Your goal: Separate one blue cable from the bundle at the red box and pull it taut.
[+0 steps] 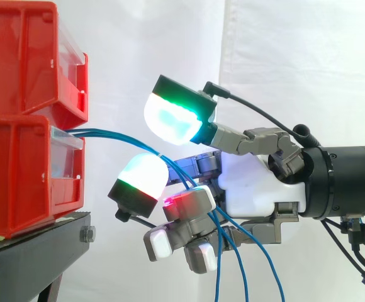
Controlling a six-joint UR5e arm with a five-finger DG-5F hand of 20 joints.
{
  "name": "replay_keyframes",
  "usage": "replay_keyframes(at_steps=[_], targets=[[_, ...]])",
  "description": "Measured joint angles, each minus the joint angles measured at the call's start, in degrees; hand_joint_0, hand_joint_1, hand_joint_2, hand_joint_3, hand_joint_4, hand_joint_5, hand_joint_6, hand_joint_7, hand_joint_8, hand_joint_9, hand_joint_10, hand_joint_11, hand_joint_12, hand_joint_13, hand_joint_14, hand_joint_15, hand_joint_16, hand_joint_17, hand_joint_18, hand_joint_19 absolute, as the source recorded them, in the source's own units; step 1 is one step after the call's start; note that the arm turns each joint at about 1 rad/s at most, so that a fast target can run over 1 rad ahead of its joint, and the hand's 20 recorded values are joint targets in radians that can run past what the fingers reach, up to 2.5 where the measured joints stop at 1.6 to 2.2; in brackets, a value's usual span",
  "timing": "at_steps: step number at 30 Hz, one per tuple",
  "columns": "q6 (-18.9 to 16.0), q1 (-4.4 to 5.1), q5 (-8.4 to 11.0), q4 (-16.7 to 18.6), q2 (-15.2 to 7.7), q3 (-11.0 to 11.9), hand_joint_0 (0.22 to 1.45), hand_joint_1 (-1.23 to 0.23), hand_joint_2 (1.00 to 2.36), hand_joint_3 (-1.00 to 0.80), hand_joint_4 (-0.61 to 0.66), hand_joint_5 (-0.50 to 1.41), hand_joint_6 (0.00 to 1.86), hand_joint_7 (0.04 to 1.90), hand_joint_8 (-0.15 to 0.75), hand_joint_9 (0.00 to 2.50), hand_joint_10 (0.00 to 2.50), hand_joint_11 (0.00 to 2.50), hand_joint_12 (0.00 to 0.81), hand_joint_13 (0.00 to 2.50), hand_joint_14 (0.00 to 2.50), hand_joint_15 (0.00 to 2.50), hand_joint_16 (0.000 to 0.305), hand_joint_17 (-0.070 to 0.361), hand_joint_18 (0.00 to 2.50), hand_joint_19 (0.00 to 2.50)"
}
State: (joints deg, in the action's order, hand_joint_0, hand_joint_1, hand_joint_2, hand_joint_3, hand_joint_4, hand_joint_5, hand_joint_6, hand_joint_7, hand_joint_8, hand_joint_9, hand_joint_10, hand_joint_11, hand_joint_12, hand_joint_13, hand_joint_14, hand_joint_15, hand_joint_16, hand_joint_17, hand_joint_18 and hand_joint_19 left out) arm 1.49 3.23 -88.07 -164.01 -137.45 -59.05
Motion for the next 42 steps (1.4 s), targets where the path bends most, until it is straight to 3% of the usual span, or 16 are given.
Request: replay_keyframes(at_steps=[8,14,17,21,25,29,33,42], targets=[[-0.09,0.01,0.02,0.00,-0.01,0.00,0.71,-0.77,1.02,-0.31,0.01,-0.21,0.90,1.04,0.330,1.17,0.02,1.28,0.375,1.00,0.02,0.69,0.047,0.105,1.00,0.83],[-0.24,-0.13,0.06,-0.05,0.00,-0.01,0.80,-0.90,1.00,-0.45,0.02,-0.20,0.92,1.12,0.330,1.21,0.02,1.31,0.372,0.99,0.02,0.69,0.045,0.102,0.95,0.82],[-0.26,-0.14,0.06,-0.12,0.00,-0.01,0.80,-0.90,1.00,-0.50,0.03,-0.20,0.92,1.11,0.329,1.23,0.02,1.32,0.366,0.99,0.03,0.68,0.045,0.101,0.96,0.81],[-0.26,-0.14,0.08,-0.16,0.00,-0.01,0.63,-0.85,1.00,-0.50,0.06,-0.19,0.91,1.08,0.328,1.26,0.02,1.34,0.369,1.02,0.02,0.70,0.045,0.100,0.97,0.83],[-0.26,-0.16,0.06,-0.17,0.01,-0.01,0.57,-0.88,1.00,-0.50,0.04,-0.17,0.89,1.11,0.323,1.33,0.02,1.38,0.370,1.06,0.03,0.70,0.046,0.105,1.01,0.83],[-0.26,-0.26,0.02,-0.25,0.01,-0.01,0.49,-0.81,1.00,-0.50,0.05,-0.16,0.86,1.07,0.340,1.38,0.02,1.37,0.388,1.08,0.03,0.71,0.052,0.116,1.05,0.82],[-0.30,-0.27,0.00,-0.30,0.00,-0.01,0.50,-0.65,1.00,-0.50,0.05,-0.15,0.85,1.07,0.338,1.39,0.02,1.35,0.389,1.09,0.02,0.70,0.051,0.114,1.05,0.84],[-0.35,-0.25,0.08,-0.29,-0.01,0.23,0.62,-0.56,1.00,-0.50,-0.03,-0.11,0.83,1.21,0.304,1.61,0.03,1.38,0.362,1.23,0.03,0.76,0.044,0.100,1.12,0.91]])
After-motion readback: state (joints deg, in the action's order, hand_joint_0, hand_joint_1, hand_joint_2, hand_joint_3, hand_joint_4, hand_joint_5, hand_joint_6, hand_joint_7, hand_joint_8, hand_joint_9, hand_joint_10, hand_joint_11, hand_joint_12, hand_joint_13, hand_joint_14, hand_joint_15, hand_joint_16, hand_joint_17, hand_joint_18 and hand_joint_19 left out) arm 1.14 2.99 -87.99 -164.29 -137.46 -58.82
